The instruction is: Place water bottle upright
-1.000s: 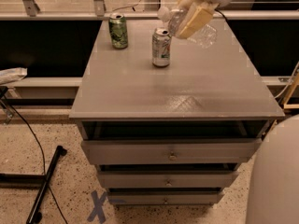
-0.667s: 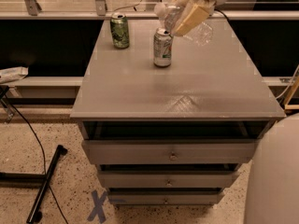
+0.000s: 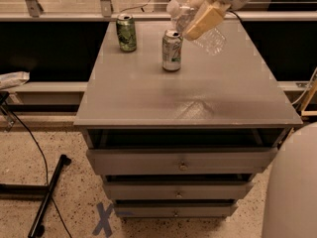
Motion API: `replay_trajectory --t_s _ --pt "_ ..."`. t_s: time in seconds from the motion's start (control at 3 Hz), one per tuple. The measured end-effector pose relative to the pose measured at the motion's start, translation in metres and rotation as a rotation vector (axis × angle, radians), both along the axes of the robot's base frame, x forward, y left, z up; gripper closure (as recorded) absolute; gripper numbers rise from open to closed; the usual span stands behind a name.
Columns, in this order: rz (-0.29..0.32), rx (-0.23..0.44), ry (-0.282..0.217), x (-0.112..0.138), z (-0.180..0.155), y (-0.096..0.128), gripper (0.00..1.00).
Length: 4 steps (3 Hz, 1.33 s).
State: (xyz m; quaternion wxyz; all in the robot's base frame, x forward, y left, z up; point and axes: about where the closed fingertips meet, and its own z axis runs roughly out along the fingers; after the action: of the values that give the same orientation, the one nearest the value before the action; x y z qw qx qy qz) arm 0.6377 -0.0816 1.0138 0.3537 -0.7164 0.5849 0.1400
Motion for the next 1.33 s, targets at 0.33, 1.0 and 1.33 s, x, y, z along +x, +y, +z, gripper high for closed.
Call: replay_trajectory --t_s 0.33,1.0,1.33 --pt "-0.119 0.237 0.149 -0.008 0.002 -0.023 1.00" --pt "-0.268 0.573 0.257 -0.025 0.004 -0.058 1.00" --pt "-0.297 0.664 0.256 -0.027 0.001 -0.059 1.00"
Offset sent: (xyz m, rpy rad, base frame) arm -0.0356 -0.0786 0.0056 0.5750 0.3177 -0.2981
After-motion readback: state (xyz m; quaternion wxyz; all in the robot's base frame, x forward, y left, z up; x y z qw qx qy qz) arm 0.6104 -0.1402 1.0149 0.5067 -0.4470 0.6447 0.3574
